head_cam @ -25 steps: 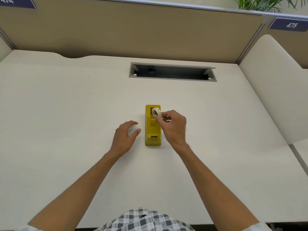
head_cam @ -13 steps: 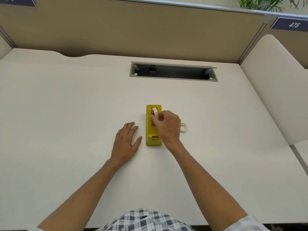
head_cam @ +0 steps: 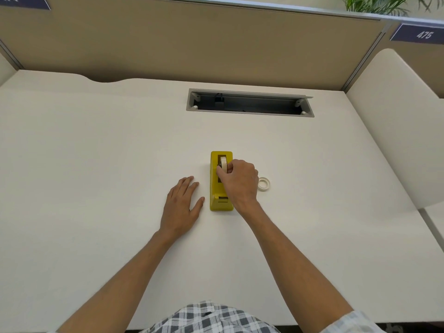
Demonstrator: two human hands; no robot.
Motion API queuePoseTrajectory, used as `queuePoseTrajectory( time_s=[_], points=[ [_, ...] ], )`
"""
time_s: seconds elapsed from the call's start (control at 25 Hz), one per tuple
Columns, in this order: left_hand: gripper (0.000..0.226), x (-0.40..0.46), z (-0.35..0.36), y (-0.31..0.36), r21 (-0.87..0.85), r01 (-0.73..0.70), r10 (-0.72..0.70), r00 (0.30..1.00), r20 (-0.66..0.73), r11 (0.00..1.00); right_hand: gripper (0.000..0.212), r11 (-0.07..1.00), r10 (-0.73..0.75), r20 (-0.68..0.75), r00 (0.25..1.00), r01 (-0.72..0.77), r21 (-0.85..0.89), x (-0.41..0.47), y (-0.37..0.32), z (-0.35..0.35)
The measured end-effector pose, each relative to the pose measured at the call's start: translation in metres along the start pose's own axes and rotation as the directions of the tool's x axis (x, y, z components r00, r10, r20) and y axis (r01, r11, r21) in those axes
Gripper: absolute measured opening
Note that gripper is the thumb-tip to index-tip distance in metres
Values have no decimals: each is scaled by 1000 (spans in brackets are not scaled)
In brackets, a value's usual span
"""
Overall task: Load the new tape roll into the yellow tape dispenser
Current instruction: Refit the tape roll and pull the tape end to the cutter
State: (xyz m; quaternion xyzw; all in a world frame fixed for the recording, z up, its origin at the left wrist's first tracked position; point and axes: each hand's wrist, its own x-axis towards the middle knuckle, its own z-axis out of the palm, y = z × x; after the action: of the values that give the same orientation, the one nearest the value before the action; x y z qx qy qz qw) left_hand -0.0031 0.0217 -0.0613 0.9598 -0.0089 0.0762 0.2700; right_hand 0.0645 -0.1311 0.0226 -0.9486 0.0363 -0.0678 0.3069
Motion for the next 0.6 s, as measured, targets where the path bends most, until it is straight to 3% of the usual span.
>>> queuePoseTrajectory(
  time_s=[0.36, 0.6],
  points=[
    [45, 1, 1, -1, -4, 1, -1, 1000, 5, 1000, 29, 999, 17, 104, 994, -13, -33, 15, -3, -5],
    [44, 1, 1, -2, -3, -3, 3, 1000, -3, 1000, 30, 996, -84, 40, 996, 83, 38, 10, -3, -4]
  ],
)
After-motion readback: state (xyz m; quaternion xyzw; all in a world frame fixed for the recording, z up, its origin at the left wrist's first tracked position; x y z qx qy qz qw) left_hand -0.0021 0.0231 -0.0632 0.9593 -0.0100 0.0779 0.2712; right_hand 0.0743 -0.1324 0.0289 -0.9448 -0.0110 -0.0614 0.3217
